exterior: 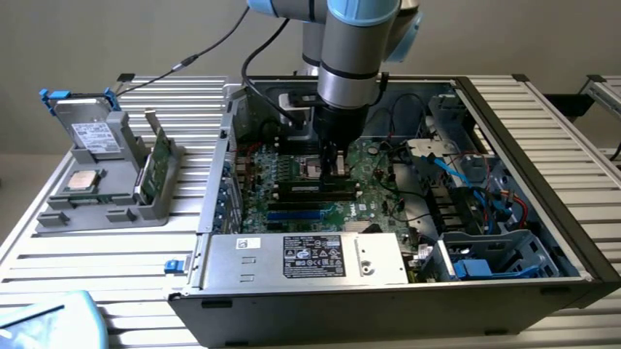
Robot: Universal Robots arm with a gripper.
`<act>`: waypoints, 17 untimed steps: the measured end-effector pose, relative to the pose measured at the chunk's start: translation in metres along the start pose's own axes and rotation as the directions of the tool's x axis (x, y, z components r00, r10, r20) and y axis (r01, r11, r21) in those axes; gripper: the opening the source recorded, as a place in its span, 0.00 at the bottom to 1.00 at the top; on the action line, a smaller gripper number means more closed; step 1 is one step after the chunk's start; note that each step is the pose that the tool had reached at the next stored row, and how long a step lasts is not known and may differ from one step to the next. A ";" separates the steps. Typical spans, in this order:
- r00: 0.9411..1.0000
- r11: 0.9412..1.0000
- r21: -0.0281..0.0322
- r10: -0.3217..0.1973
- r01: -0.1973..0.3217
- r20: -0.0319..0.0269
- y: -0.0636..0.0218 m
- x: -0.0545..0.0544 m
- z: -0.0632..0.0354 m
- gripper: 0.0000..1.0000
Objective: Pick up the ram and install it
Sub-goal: 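Insert the ram into the slot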
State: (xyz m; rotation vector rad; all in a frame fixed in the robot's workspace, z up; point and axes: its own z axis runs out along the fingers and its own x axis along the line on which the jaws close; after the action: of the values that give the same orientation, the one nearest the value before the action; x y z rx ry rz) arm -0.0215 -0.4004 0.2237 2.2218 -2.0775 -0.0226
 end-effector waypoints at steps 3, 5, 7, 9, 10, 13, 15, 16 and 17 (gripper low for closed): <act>1.000 1.000 -0.001 0.003 -0.003 0.000 0.0000 0.000 0.0002 0.14; 1.000 1.000 -0.001 0.005 -0.005 0.000 0.0000 0.000 0.0002 0.14; 1.000 1.000 -0.001 0.006 -0.006 0.001 -0.0002 0.000 0.0003 0.14; 1.000 1.000 -0.001 0.006 -0.006 0.001 -0.0008 0.000 0.0002 0.14; 1.000 1.000 -0.002 0.007 -0.007 0.001 -0.0010 0.000 0.0002 0.14; 1.000 1.000 -0.003 0.006 -0.006 0.001 -0.0012 0.000 0.0004 0.14; 1.000 1.000 -0.003 0.006 -0.006 0.001 -0.0012 0.000 0.0003 0.14; 1.000 1.000 -0.003 0.006 -0.006 0.001 -0.0012 0.000 0.0003 0.14; 1.000 1.000 -0.003 0.006 -0.006 0.001 -0.0012 0.000 0.0003 0.14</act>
State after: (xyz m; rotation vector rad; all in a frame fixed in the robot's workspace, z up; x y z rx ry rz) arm -0.0203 -0.4007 0.2234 2.2135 -2.0834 -0.0262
